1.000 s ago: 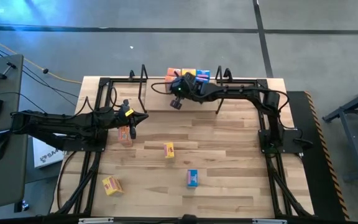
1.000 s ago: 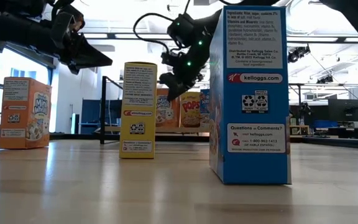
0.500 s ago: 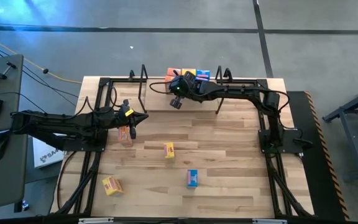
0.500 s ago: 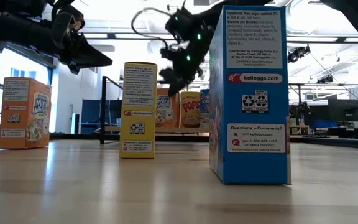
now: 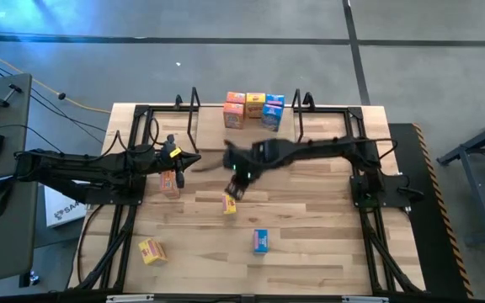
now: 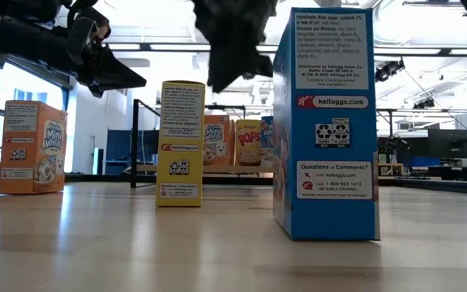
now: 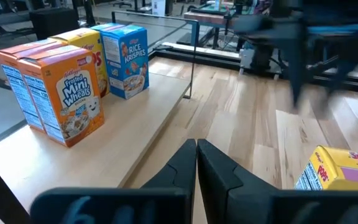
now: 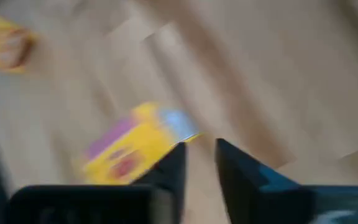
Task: Stack cereal on shelf
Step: Put the top yellow cereal box aligned with the other yellow cereal box on the shelf
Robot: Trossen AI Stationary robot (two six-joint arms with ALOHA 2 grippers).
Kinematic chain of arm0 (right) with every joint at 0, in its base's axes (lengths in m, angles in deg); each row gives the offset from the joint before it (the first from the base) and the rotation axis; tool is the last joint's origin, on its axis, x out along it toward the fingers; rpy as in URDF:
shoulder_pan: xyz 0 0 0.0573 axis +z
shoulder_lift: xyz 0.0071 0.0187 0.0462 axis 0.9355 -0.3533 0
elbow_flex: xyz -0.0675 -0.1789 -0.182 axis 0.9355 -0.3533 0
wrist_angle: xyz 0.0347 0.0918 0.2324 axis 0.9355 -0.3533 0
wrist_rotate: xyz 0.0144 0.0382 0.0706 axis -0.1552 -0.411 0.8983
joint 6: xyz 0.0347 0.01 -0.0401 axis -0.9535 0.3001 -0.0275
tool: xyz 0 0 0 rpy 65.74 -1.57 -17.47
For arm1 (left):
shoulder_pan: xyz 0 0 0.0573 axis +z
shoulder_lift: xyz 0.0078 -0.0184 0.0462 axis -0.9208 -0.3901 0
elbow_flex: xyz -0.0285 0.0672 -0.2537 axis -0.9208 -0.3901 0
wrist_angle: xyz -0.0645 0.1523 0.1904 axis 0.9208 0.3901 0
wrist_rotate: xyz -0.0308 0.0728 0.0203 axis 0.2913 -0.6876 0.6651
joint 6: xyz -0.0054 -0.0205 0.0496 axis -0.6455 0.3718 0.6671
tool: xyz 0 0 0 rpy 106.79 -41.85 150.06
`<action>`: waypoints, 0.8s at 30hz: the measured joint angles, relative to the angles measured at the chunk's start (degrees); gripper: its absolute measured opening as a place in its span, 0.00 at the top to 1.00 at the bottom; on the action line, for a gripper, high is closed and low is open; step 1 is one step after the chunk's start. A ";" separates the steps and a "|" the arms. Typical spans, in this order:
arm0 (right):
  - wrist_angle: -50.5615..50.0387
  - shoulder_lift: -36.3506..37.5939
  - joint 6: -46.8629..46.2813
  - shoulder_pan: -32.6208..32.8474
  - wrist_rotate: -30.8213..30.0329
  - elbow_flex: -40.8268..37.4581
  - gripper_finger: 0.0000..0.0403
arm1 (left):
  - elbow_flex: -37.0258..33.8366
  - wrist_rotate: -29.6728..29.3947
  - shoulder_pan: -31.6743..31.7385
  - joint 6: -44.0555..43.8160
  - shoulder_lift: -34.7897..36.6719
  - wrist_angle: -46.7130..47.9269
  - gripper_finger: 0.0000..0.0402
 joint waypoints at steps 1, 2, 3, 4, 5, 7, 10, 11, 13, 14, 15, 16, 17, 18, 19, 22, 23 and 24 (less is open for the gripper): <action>0.11 0.00 -2.80 1.23 0.18 0.00 0.73 | 0.00 0.00 0.00 0.00 0.00 0.00 0.98; 0.23 0.00 -5.80 2.28 0.16 0.00 0.67 | 0.00 0.00 0.00 0.00 0.00 0.02 0.98; 0.43 -0.02 -9.00 3.20 0.12 0.00 0.60 | 0.00 0.00 0.00 0.00 0.01 0.14 0.98; 0.54 -0.02 -12.32 4.11 0.02 0.00 0.53 | 0.00 0.00 0.00 0.00 -0.01 0.27 0.98; 0.56 -0.02 -15.29 5.02 -0.59 0.00 0.46 | 0.00 0.00 0.00 -0.02 -0.01 0.33 0.98; 0.79 -0.30 -20.32 6.55 -3.75 0.01 0.34 | 0.00 0.00 0.00 -0.01 0.01 0.31 0.98; 1.01 -1.22 -26.68 7.99 -7.32 0.04 0.21 | 0.00 0.00 0.00 0.00 0.01 0.25 0.98; 1.36 -1.64 -28.10 8.24 -7.61 0.04 0.19 | 0.00 0.00 0.00 0.00 0.00 0.24 0.98; 2.20 -2.62 -29.12 8.36 -7.75 0.04 0.16 | 0.00 0.00 0.00 0.00 -0.01 0.21 0.98; 2.94 -3.09 -29.16 8.36 -7.88 0.04 0.16 | 0.00 0.00 0.00 -0.01 0.01 0.18 0.98; 3.70 -3.46 -29.43 8.36 -7.98 0.04 0.16 | 0.00 0.00 0.00 -0.01 -0.01 0.20 0.98; 4.27 -3.69 -30.31 8.33 -7.97 0.04 0.16 | 0.00 0.00 0.00 -0.02 0.01 0.17 0.98; 4.38 -3.88 -30.87 8.26 -8.00 0.04 0.16 | 0.00 0.00 0.00 -0.02 0.01 0.17 0.98; 4.34 -4.05 -31.64 8.08 -8.15 0.04 0.16 | 0.00 0.00 0.00 -0.02 -0.01 0.19 0.98; 4.08 -4.25 -31.96 8.04 -8.65 0.04 0.16 | 0.00 0.00 0.00 -0.02 0.00 0.17 0.98; 3.88 -4.77 -32.37 7.93 -10.10 0.04 0.16 | 0.00 0.00 0.00 -0.02 0.01 0.17 0.98; 4.18 -4.87 -32.37 7.88 -10.27 0.04 0.16 | 0.00 0.00 -0.01 -0.02 0.00 0.17 0.98; 4.65 -4.99 -32.31 7.80 -10.36 0.04 0.16 | 0.00 0.00 0.00 -0.02 0.01 0.17 0.98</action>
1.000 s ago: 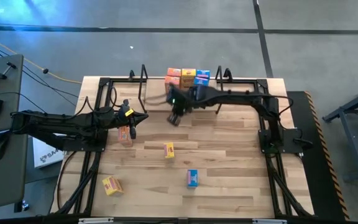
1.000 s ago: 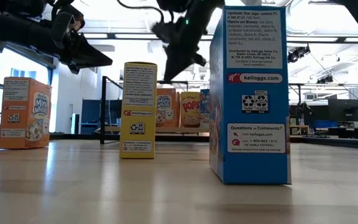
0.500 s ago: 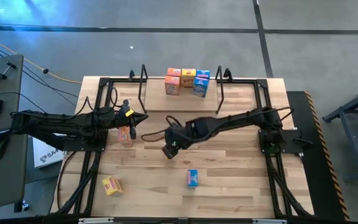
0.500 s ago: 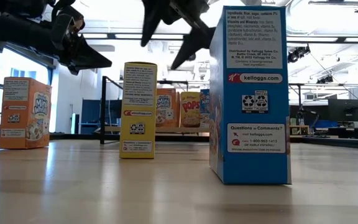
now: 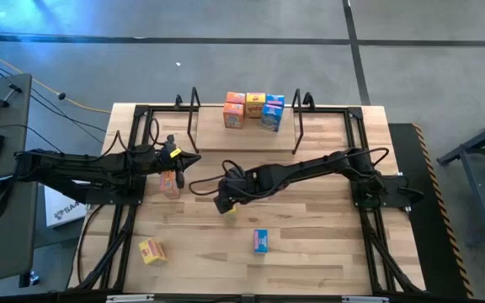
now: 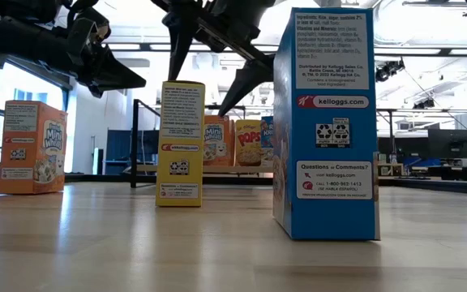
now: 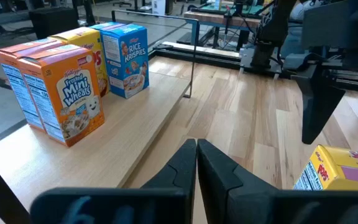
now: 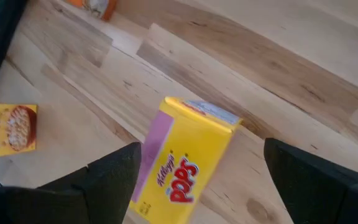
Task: Stack cereal on shelf
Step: Put the top yellow cereal box aligned with the other yellow cereal box on the shelf
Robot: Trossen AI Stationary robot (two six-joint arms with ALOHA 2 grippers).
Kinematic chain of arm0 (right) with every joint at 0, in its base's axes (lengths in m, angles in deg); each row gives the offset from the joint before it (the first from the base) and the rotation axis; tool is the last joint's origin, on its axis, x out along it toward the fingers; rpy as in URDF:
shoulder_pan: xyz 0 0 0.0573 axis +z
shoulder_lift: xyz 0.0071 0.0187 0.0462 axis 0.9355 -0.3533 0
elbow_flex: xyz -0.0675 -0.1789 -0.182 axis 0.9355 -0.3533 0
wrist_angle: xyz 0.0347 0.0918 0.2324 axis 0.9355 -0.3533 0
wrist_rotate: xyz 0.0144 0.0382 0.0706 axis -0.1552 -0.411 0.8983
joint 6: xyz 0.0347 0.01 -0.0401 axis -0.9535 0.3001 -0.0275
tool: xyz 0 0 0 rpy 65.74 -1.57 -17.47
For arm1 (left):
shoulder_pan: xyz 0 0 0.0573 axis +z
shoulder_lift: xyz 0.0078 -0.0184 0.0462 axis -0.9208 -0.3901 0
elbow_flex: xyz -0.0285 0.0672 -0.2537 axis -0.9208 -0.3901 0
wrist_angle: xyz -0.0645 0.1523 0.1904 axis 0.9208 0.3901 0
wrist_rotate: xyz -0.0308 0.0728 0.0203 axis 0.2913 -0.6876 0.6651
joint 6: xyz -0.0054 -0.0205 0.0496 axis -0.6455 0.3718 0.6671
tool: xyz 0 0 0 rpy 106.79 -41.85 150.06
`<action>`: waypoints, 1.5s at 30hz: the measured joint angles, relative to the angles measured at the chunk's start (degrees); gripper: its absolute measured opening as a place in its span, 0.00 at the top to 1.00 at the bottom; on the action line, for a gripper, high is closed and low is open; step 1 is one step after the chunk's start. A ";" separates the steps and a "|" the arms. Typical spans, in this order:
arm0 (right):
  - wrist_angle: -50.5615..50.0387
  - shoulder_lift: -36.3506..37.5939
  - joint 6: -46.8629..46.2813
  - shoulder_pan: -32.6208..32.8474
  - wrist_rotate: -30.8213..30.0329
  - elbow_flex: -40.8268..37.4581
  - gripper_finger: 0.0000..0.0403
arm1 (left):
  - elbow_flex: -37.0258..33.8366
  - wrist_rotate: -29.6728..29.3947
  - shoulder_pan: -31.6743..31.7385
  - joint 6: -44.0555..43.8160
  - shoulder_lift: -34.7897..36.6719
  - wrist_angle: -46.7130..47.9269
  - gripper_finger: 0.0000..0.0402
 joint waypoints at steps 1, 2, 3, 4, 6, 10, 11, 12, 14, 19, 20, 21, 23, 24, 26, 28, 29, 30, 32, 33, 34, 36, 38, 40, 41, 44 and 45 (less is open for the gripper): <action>0.46 -0.22 0.21 -0.05 0.13 0.00 0.16 | 0.00 0.00 0.00 0.00 -0.02 0.00 0.98; 0.91 -0.55 0.24 -0.05 0.46 0.00 0.16 | 0.00 0.00 0.00 0.00 -0.02 -0.02 0.98; 1.44 -0.94 0.25 -0.06 1.00 0.00 0.16 | 0.00 0.00 -0.01 0.00 -0.01 -0.02 0.98; 2.17 -1.30 0.27 -0.09 1.56 0.00 0.16 | 0.00 0.00 0.00 -0.01 -0.02 -0.02 0.98; 2.72 -1.46 0.33 -0.07 2.29 0.00 0.16 | 0.00 0.00 0.00 0.00 -0.01 -0.02 0.98; 2.39 -1.37 0.36 -0.11 1.87 0.00 0.16 | 0.00 0.00 0.00 0.00 -0.02 -0.02 0.98; 2.26 -1.37 0.36 -0.11 1.82 0.00 0.16 | 0.00 0.00 -0.02 0.00 -0.02 0.00 0.98; 2.26 -1.37 0.39 -0.11 1.80 0.00 0.16 | 0.00 0.00 0.00 0.00 0.00 -0.01 0.98; 2.01 -1.60 0.65 -0.11 1.81 0.00 0.16 | 0.00 0.00 0.00 -0.02 -0.01 0.00 0.98; 1.05 -2.92 0.63 -0.27 4.57 0.00 0.20 | 0.00 0.00 0.00 -0.01 -0.01 0.10 0.98; 0.63 -2.99 0.62 -0.39 4.96 -0.01 0.22 | 0.00 0.00 -0.02 -0.02 0.00 0.14 0.98; 0.54 -2.99 0.63 -0.51 5.48 -0.02 0.24 | 0.00 0.00 0.00 -0.02 0.00 0.11 0.98; 0.67 -2.88 0.60 -0.53 5.48 -0.02 0.27 | 0.00 0.00 -0.01 -0.02 -0.01 0.26 0.98; 0.57 -2.88 0.65 -0.53 5.39 -0.01 0.29 | 0.00 0.04 -0.02 -0.04 -0.02 0.29 0.98; -0.38 -2.88 0.98 -0.53 5.36 0.31 0.33 | 0.00 0.20 -0.02 -0.02 -0.02 0.52 0.98; -0.38 -2.80 1.98 -0.54 5.41 0.44 0.36 | 0.00 0.21 -0.01 -0.02 -0.02 0.77 0.98; -0.61 -2.79 2.24 -0.61 5.43 0.44 0.37 | 0.00 0.22 0.00 -0.02 -0.02 0.75 0.98; -0.81 -2.79 2.40 -0.63 5.45 0.46 0.39 | 0.00 0.22 -0.02 -0.02 -0.02 0.73 0.98; -0.76 -2.78 4.09 -0.78 5.59 0.45 0.41 | 0.00 0.20 -0.02 -0.02 -0.02 0.75 0.98; -0.78 -2.71 5.26 -0.87 5.80 0.46 0.42 | 0.00 0.21 -0.02 -0.02 -0.01 0.75 0.98; -0.77 -2.66 6.34 -0.97 5.96 0.45 0.43 | 0.00 0.21 -0.02 -0.02 -0.01 0.75 0.98; -2.25 -2.69 9.03 -1.35 6.08 1.74 0.44 | 0.00 0.22 0.00 -0.02 -0.02 0.75 0.98; -4.15 -2.65 12.85 -1.80 5.70 4.41 0.45 | 0.00 0.21 -0.02 -0.02 -0.02 0.81 0.98; -6.03 -2.55 16.41 -2.50 4.68 7.32 0.47 | 0.00 0.20 -0.01 -0.02 -0.02 0.86 0.98; -7.81 -2.57 18.27 -2.88 4.02 9.18 0.47 | 0.00 0.22 -0.02 -0.02 0.00 0.86 0.98; -12.17 -2.55 24.64 -4.33 2.56 15.17 0.49 | 0.00 0.21 -0.02 -0.02 -0.02 0.90 0.98; -14.10 -2.51 26.78 -4.96 2.20 17.15 0.49 | 0.00 0.22 -0.01 -0.02 -0.01 0.90 0.98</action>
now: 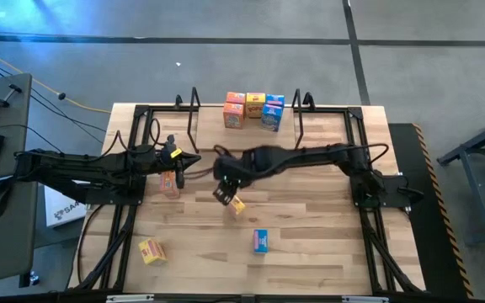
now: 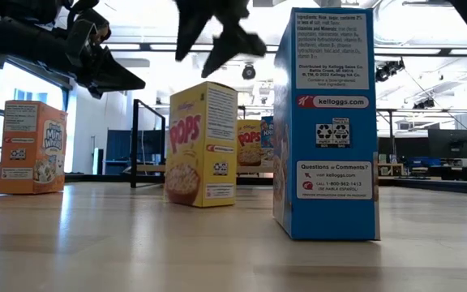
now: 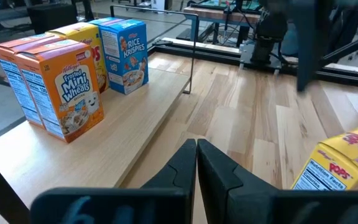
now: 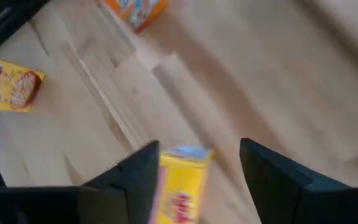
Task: Stack cereal on shelf
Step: Put the top yellow cereal box aligned with the other yellow cereal box on the shelf
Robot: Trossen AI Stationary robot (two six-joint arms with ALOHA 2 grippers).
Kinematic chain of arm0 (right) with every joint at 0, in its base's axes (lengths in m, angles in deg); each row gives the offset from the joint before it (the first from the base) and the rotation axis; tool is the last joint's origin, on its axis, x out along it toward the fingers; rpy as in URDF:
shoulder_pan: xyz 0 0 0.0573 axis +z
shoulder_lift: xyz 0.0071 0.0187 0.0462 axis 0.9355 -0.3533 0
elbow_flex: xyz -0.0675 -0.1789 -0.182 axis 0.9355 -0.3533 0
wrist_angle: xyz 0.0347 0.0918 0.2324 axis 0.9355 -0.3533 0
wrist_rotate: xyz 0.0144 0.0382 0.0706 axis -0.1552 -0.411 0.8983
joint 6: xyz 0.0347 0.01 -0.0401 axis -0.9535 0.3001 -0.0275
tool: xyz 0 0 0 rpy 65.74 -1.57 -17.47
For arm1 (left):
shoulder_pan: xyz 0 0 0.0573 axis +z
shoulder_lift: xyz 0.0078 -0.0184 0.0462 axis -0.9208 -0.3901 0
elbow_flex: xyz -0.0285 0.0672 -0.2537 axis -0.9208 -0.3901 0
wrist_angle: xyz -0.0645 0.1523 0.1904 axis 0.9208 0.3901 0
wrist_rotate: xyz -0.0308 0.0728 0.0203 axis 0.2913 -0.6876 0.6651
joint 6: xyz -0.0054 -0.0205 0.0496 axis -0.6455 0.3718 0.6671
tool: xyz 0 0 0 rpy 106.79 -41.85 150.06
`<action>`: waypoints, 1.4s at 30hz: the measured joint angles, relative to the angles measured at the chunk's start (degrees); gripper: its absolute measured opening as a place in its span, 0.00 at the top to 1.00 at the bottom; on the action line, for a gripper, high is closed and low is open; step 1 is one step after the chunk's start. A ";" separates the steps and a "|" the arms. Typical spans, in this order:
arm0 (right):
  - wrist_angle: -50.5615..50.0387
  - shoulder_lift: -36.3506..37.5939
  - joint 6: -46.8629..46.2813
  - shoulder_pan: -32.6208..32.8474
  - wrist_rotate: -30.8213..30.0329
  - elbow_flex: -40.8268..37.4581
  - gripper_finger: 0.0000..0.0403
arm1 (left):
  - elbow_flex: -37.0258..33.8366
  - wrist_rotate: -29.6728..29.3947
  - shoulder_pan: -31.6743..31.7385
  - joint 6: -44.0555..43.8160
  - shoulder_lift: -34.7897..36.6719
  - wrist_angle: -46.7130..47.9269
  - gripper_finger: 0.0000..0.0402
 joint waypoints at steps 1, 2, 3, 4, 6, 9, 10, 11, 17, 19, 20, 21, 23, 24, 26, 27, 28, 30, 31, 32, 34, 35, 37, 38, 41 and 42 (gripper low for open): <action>-2.34 0.00 2.03 -0.70 -0.44 1.91 0.49 | 0.00 0.00 0.00 0.00 0.01 0.00 0.98; -4.73 -0.03 4.14 -1.56 -0.97 3.89 0.49 | 0.00 0.00 0.00 0.00 0.00 0.01 0.98; -6.50 -0.04 6.21 -2.49 -1.49 5.59 0.49 | 0.00 0.00 -0.02 0.00 0.00 0.02 0.98; -7.87 -0.04 8.43 -3.50 -2.07 7.11 0.49 | 0.00 0.00 0.00 0.00 0.00 0.06 0.98; -11.46 -0.04 13.22 -5.79 -2.58 9.99 0.49 | 0.00 0.00 -0.02 0.00 0.01 0.27 0.98; -12.50 0.50 21.03 -9.47 -2.26 10.34 0.49 | 0.00 0.00 0.01 0.00 0.01 0.22 0.98; -13.74 0.67 23.47 -10.82 -1.89 9.98 0.49 | -0.01 0.01 -0.02 0.00 0.01 0.26 0.98; -14.66 0.81 25.55 -12.17 -1.88 9.30 0.50 | -0.02 0.00 0.00 0.00 0.01 0.20 0.98; -12.96 0.87 26.38 -15.46 1.05 6.81 0.50 | -0.02 0.00 0.02 -0.07 0.00 0.37 0.98; -13.47 0.87 22.22 -13.57 2.52 6.81 0.49 | -0.02 0.00 0.07 -0.03 0.01 0.31 0.98; -14.05 0.87 19.90 -12.42 3.28 6.79 0.48 | -0.02 -0.04 0.15 0.11 -0.01 0.33 0.98; -14.61 0.87 17.69 -11.15 3.94 6.79 0.47 | -0.02 -0.04 0.19 0.40 -0.01 0.32 0.98; -15.33 0.81 13.79 -8.00 3.78 6.77 0.43 | -0.02 -0.07 0.20 0.49 0.01 0.29 0.98; -15.13 0.61 12.00 -6.33 3.26 6.77 0.41 | -0.02 -0.07 0.20 0.52 0.01 0.33 0.98; -14.90 0.27 7.76 -2.94 2.89 6.74 0.35 | -0.02 -0.07 0.20 0.52 0.01 0.29 0.98; -14.40 -0.23 5.45 -1.44 2.32 6.74 0.33 | -0.02 -0.09 0.20 0.52 0.01 0.33 0.98; -13.67 -0.51 3.28 -0.12 2.07 6.74 0.30 | -0.02 -0.09 0.20 0.52 -0.02 0.37 0.98; -13.54 -1.26 -0.17 1.99 0.53 6.59 0.26 | -0.02 0.02 0.20 0.50 0.01 0.33 0.98; -12.60 -1.66 -1.58 2.74 -0.15 6.38 0.25 | -0.02 0.18 0.20 0.50 0.01 0.35 0.98; -11.85 -2.12 -2.78 3.34 -0.49 6.11 0.24 | -0.02 0.24 0.20 0.50 -0.02 0.37 0.98; -11.79 -3.63 -4.62 4.42 -1.12 5.76 0.23 | -0.02 0.24 0.10 0.45 0.01 0.19 0.98; -11.83 -4.41 -5.41 4.86 -1.27 5.59 0.23 | -0.02 0.28 0.02 0.22 0.01 0.36 0.98; -11.87 -5.75 -6.23 5.46 -1.34 5.55 0.23 | -0.02 0.38 0.00 0.05 -0.02 0.33 0.98; -11.74 -6.29 -6.77 5.69 -1.44 5.56 0.23 | -0.02 0.39 -0.12 0.04 0.01 0.32 0.98; -11.32 -7.26 -7.04 5.81 -1.85 5.56 0.23 | -0.02 0.59 -0.12 -0.16 0.00 0.33 0.98; -10.88 -7.48 -7.16 5.79 -2.17 5.56 0.23 | -0.02 0.81 -0.12 -0.33 0.01 0.34 0.98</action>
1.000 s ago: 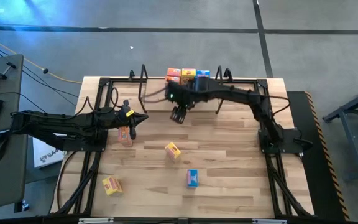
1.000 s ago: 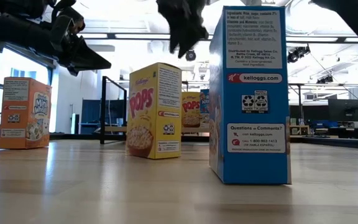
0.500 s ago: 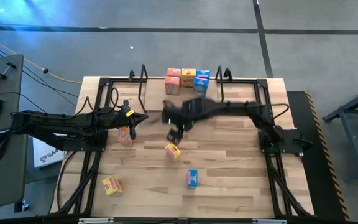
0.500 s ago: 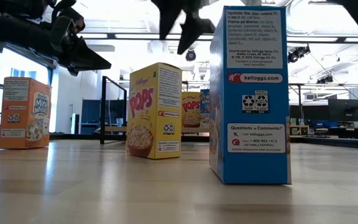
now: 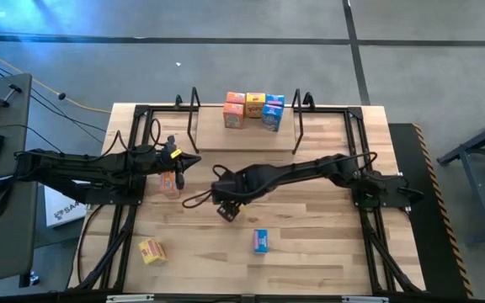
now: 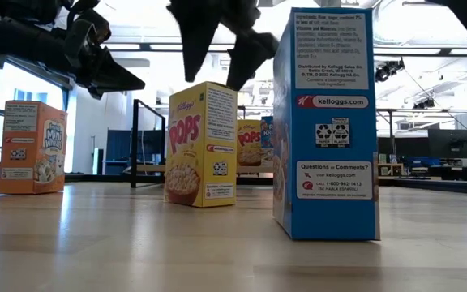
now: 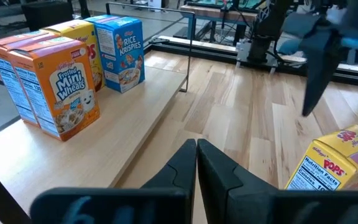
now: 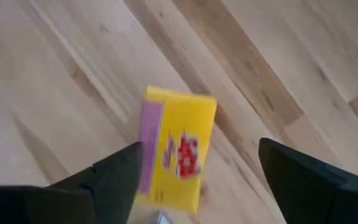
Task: Stack cereal on shelf
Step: Put the top yellow cereal box aligned with the other yellow cereal box on the shelf
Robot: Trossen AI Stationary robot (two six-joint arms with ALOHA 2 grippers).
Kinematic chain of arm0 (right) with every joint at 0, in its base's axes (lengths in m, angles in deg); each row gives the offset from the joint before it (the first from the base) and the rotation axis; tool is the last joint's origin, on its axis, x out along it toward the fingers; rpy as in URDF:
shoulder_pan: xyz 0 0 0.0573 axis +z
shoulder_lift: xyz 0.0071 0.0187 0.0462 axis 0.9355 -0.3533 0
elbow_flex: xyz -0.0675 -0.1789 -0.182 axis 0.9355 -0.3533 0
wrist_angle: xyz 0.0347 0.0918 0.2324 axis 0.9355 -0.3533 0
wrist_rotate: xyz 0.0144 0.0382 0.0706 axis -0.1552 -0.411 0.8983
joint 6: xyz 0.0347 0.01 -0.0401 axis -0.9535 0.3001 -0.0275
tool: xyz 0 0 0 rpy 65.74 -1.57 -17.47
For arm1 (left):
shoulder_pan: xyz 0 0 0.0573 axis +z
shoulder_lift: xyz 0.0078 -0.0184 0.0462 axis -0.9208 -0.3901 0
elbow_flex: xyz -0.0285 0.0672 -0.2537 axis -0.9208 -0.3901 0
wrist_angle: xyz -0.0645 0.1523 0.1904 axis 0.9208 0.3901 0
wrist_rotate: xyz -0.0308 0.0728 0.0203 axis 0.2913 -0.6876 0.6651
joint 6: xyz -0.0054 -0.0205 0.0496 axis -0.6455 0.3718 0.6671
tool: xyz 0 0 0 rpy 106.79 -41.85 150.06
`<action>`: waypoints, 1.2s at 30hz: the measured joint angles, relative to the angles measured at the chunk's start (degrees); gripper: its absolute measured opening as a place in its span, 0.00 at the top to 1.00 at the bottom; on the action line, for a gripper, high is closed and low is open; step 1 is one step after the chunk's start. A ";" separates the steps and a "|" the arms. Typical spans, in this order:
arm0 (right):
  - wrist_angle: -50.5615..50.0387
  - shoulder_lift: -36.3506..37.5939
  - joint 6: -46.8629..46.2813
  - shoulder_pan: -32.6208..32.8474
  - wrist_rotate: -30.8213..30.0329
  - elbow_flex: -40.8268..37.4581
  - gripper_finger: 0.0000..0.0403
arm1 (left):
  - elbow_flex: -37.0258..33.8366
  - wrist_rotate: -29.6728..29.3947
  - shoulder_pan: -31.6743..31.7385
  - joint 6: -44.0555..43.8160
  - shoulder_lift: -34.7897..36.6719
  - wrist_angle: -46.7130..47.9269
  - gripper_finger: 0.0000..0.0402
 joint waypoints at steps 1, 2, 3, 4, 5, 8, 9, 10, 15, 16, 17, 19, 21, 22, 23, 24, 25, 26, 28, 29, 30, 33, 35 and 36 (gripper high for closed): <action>0.02 -0.16 -0.52 -0.01 -0.07 0.00 0.23 | 0.00 0.04 0.00 -0.05 -0.02 0.04 0.98; 0.00 -0.24 -0.93 -0.07 -0.12 0.00 0.23 | 0.00 0.04 0.00 -0.06 -0.02 0.00 0.98; 0.40 -0.40 -1.11 -0.08 -0.15 0.01 0.23 | 0.00 0.04 0.00 -0.06 0.00 -0.04 0.98; 0.90 -0.51 -1.29 -0.10 -0.11 0.06 0.23 | 0.00 0.05 0.00 -0.06 -0.01 -0.01 0.98; 0.96 -0.69 -1.29 -0.08 0.02 0.06 0.23 | 0.00 0.04 0.00 -0.06 -0.02 0.00 0.98; 1.69 -1.63 -1.27 -0.05 0.94 0.11 0.24 | 0.00 0.05 0.00 -0.06 -0.02 -0.05 0.98; 1.64 -1.67 -1.27 -0.05 1.07 0.11 0.25 | 0.00 0.05 0.00 -0.06 -0.02 -0.03 0.98; 1.77 -1.90 -1.30 0.00 1.12 0.20 0.26 | 0.00 0.04 0.00 -0.07 -0.01 -0.09 0.98; 2.12 -2.09 -1.27 -0.05 1.57 0.22 0.36 | 0.00 0.04 -0.02 -0.08 0.00 0.05 0.98; 2.14 -2.09 -1.27 -0.05 1.62 0.22 0.38 | 0.00 0.06 -0.02 -0.08 -0.02 0.06 0.98; 2.08 -2.09 -1.17 -0.05 1.62 0.22 0.41 | 0.00 0.04 -0.05 -0.08 -0.01 0.00 0.98; 2.08 -2.09 -0.95 -0.05 1.56 0.22 0.44 | 0.00 0.05 -0.13 -0.08 -0.01 0.06 0.98; 2.05 -2.09 -0.82 -0.09 1.44 0.23 0.45 | 0.00 0.04 -0.13 -0.08 0.00 0.01 0.98; 1.94 -2.11 -0.60 -0.14 1.46 0.33 0.44 | 0.00 0.04 -0.13 -0.08 0.00 0.03 0.98; 1.95 -2.11 -0.23 -0.18 1.56 0.33 0.43 | 0.00 0.04 -0.13 -0.08 0.00 0.07 0.98; 1.95 -2.11 0.21 -0.20 1.59 0.33 0.42 | 0.00 0.04 -0.13 -0.08 0.00 0.01 0.98; 1.95 -2.12 0.28 -0.22 1.65 0.33 0.40 | 0.00 0.04 -0.13 -0.08 0.00 0.03 0.98; 2.00 -2.14 0.26 -0.22 1.87 0.33 0.39 | 0.00 0.04 -0.13 -0.08 0.00 0.05 0.98; 2.08 -2.11 0.26 -0.22 2.42 0.33 0.35 | 0.00 0.05 -0.13 -0.08 -0.01 0.03 0.98; 2.20 -2.11 0.22 -0.24 2.55 0.31 0.33 | 0.00 0.04 -0.13 -0.08 0.00 0.03 0.98; 2.38 -2.11 -0.12 -0.24 2.70 0.31 0.31 | 0.00 0.04 -0.13 -0.09 -0.01 0.05 0.98; 2.72 -2.01 -1.14 -0.24 2.83 0.24 0.27 | 0.00 0.04 -0.13 -0.08 0.00 0.05 0.98; 2.76 -1.98 -1.23 -0.22 2.81 0.24 0.26 | 0.00 0.04 -0.13 -0.08 0.00 0.03 0.98; 2.76 -1.98 -1.23 -0.20 2.83 0.24 0.26 | 0.00 0.04 -0.13 -0.08 0.00 0.05 0.98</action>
